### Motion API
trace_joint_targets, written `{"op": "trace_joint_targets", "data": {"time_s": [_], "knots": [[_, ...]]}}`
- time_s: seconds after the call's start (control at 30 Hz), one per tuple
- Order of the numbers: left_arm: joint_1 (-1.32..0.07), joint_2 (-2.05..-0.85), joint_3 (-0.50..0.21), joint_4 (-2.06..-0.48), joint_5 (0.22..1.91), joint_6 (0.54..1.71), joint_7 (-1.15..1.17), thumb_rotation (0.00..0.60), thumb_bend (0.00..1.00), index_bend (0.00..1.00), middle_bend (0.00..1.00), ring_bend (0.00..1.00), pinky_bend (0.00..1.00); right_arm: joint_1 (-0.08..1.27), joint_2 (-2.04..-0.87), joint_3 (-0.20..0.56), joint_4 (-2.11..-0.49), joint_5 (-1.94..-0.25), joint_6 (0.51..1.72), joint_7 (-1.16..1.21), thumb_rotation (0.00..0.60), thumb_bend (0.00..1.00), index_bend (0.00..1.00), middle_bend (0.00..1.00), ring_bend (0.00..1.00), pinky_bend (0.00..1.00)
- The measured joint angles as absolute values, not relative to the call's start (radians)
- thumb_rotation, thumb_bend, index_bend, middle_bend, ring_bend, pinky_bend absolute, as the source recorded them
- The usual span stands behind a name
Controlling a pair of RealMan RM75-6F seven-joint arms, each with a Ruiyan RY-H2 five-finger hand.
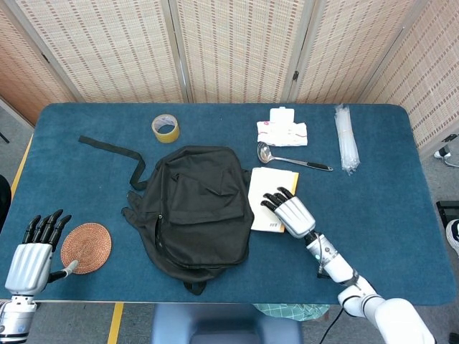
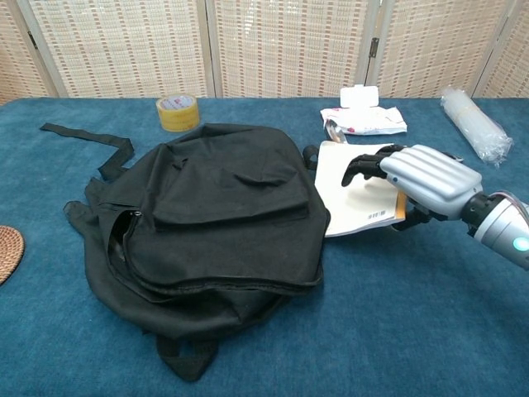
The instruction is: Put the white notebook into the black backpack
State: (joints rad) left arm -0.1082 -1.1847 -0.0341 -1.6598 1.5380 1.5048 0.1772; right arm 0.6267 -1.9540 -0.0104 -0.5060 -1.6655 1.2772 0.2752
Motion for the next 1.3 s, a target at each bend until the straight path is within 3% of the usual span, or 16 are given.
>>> {"op": "trace_joint_targets", "data": {"time_s": [0.23,0.57,1.17,1.3], "knots": [[-0.112,-1.186,-0.035,-1.66,1.538,1.5,0.179,0.6,0.21,0.15,0.09,0.12,0.0,0.629,-1.963,0.005,-0.499,-1.649,1.286,0.277,0.6,0.45,0.46,0.27,0.3,0.19],[-0.115,-1.187,-0.035,-1.661,1.535,1.493,0.183,0.6,0.21,0.15,0.09,0.12,0.0,0.632,-1.972,0.013,-0.487,-1.641,1.309,0.286,0.6,0.32,0.52,0.32,0.33,0.21],[-0.138,-1.183,-0.043,-1.658,1.557,1.483,0.174,0.6,0.21,0.15,0.09,0.12,0.0,0.618,-1.97,0.001,-0.43,-1.648,1.364,0.303,0.6,0.32,0.73,0.46,0.43,0.29],[-0.162,-1.171,-0.049,-1.659,1.576,1.466,0.157,0.6,0.21,0.15,0.09,0.12,0.0,0.605,-1.956,0.001,-0.414,-1.651,1.415,0.305,0.6,0.39,0.75,0.47,0.46,0.31]]}}
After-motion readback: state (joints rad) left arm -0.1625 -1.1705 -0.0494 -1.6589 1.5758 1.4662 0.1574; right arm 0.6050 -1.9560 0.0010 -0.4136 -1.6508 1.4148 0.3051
